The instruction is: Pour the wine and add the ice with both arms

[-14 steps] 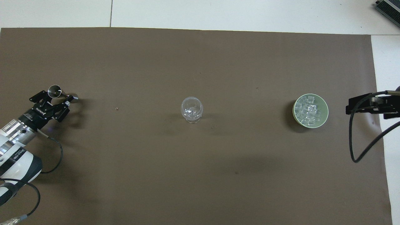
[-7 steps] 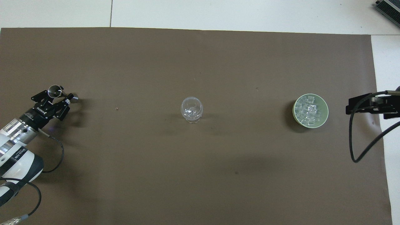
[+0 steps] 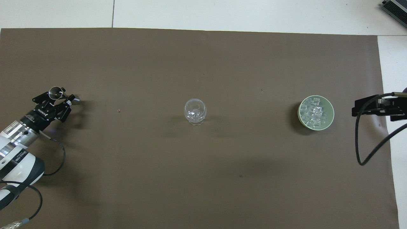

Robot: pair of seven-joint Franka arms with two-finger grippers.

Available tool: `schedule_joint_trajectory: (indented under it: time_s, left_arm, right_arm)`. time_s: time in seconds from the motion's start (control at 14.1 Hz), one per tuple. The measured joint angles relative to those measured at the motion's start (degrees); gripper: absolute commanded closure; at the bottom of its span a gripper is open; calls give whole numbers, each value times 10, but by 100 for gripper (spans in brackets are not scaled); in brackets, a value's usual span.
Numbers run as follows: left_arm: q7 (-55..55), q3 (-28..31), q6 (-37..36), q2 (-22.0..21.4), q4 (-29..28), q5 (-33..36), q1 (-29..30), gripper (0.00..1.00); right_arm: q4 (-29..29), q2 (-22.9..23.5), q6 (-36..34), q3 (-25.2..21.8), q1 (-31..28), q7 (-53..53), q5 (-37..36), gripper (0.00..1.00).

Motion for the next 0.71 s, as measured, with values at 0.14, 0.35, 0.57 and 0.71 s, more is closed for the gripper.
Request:
schedule_joint_trajectory:
  time_s: [0.14,0.35,0.57,0.71]
  left_arm:
    - [0,0,0,0,0,0,0,53]
    - [0,0,0,0,0,0,0,57]
    - [0,0,0,0,0,0,0,58]
    - [0,0,0,0,0,0,0,59]
  right_arm:
    - [0,0,0,0,0,0,0,0]
    - [0,0,0,0,0,0,0,0]
    - [0,0,0,0,0,0,0,0]
    - [0,0,0,0,0,0,0,0]
